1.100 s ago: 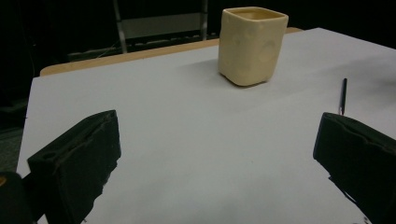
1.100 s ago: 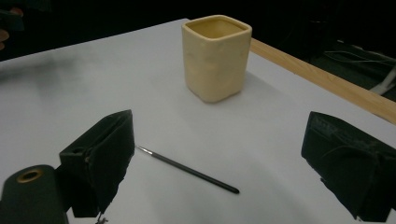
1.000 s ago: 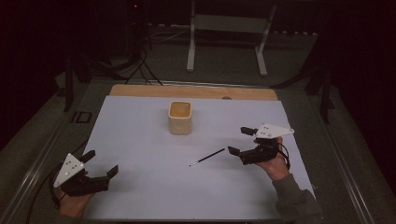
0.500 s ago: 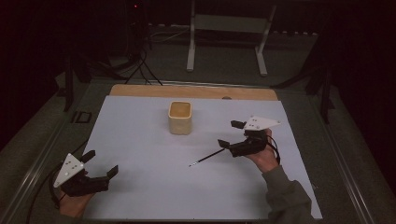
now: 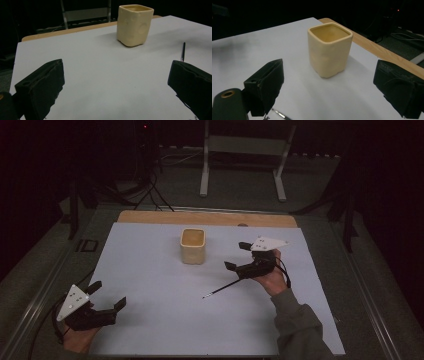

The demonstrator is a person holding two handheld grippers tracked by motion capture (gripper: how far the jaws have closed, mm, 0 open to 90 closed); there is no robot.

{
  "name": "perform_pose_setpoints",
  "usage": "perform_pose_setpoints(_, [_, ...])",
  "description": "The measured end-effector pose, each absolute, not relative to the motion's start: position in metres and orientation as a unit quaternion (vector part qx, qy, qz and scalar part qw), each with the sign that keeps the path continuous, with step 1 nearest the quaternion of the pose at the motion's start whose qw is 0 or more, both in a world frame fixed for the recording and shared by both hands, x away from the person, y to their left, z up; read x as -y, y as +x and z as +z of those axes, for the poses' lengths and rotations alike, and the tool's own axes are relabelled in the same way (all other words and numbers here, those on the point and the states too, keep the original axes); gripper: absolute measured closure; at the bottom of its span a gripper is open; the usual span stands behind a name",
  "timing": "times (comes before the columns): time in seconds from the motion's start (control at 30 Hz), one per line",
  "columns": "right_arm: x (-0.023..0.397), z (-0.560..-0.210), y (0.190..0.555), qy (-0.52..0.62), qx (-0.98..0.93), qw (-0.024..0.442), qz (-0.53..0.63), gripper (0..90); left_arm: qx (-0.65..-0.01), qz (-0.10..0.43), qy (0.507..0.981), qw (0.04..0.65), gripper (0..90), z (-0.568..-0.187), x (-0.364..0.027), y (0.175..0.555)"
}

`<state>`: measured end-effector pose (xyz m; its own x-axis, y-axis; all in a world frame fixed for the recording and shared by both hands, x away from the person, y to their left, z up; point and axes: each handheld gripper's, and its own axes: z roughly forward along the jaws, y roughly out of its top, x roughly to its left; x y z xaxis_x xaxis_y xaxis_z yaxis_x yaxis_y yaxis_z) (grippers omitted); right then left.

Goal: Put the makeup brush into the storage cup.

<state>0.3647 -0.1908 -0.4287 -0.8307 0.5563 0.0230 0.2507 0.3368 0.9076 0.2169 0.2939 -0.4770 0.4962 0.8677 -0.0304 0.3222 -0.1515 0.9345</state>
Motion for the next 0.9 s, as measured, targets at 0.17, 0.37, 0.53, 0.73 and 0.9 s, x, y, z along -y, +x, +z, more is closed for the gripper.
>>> perform_pose_setpoints(0.17, [0.183, -0.429, 0.372, 0.251, -0.804, 0.148, 0.517, 9.5, -0.42, 0.273, 0.708, 0.498, 1.9, -0.477, -0.294, 0.217])
perform_pose_setpoints(0.37, [0.175, -0.431, 0.38, 0.253, -0.804, 0.146, 0.518, 9.5, -0.42, 0.273, 0.708, 0.498, 1.9, -0.477, -0.294, 0.217])
perform_pose_setpoints(0.53, [0.166, -0.431, 0.385, 0.253, -0.805, 0.143, 0.518, 9.5, -0.42, 0.273, 0.708, 0.498, 1.9, -0.477, -0.294, 0.217])
perform_pose_setpoints(0.73, [0.159, -0.429, 0.387, 0.243, -0.812, 0.142, 0.511, 9.5, -0.42, 0.274, 0.707, 0.499, 1.9, -0.477, -0.295, 0.216])
perform_pose_setpoints(0.9, [0.158, -0.429, 0.387, 0.241, -0.82, 0.139, 0.501, 9.5, -0.42, 0.274, 0.707, 0.499, 1.9, -0.477, -0.295, 0.217])
